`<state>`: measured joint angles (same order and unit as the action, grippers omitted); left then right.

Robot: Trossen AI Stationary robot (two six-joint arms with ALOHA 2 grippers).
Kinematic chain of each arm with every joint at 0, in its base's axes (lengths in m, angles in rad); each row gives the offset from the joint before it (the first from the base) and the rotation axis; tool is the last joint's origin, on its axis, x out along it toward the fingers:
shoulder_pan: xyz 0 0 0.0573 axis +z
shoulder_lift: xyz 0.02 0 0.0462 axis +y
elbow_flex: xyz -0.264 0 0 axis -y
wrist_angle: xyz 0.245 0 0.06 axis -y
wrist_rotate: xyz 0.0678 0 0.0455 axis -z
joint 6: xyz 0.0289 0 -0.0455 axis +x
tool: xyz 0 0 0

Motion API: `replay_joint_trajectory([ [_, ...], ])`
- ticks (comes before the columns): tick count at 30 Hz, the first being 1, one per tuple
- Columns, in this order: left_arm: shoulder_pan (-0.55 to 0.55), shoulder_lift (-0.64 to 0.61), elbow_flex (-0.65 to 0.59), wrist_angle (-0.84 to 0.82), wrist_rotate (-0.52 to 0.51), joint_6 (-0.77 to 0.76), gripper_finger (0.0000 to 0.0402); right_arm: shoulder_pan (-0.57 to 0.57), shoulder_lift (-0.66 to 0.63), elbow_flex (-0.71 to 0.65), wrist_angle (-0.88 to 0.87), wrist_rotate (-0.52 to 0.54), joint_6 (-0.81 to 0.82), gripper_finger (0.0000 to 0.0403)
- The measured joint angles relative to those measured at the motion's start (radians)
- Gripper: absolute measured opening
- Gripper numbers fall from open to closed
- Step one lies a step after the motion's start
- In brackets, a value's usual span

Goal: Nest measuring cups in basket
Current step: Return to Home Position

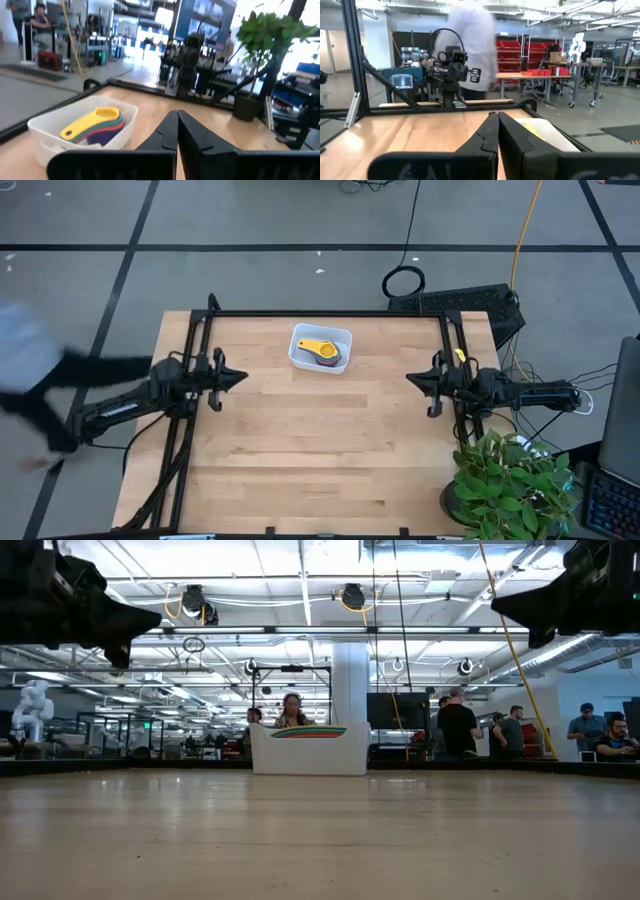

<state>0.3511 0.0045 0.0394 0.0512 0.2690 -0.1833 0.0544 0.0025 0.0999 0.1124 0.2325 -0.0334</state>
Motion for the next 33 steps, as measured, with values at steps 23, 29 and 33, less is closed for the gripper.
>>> replay_joint_trajectory([
  [23, 0.001, 0.002, -0.03, 0.028, -0.095, 0.026, 0.0033, 0.0, 0.005, -0.083, 0.093, 0.001, -0.006, 0.0],
  [29, 0.001, 0.002, -0.03, 0.028, -0.095, 0.026, 0.0053, 0.0, 0.005, -0.083, 0.093, 0.002, -0.005, 0.0],
  [33, 0.001, 0.002, -0.03, 0.028, -0.095, 0.026, 0.0057, 0.0, 0.005, -0.084, 0.093, 0.002, -0.005, 0.0],
])
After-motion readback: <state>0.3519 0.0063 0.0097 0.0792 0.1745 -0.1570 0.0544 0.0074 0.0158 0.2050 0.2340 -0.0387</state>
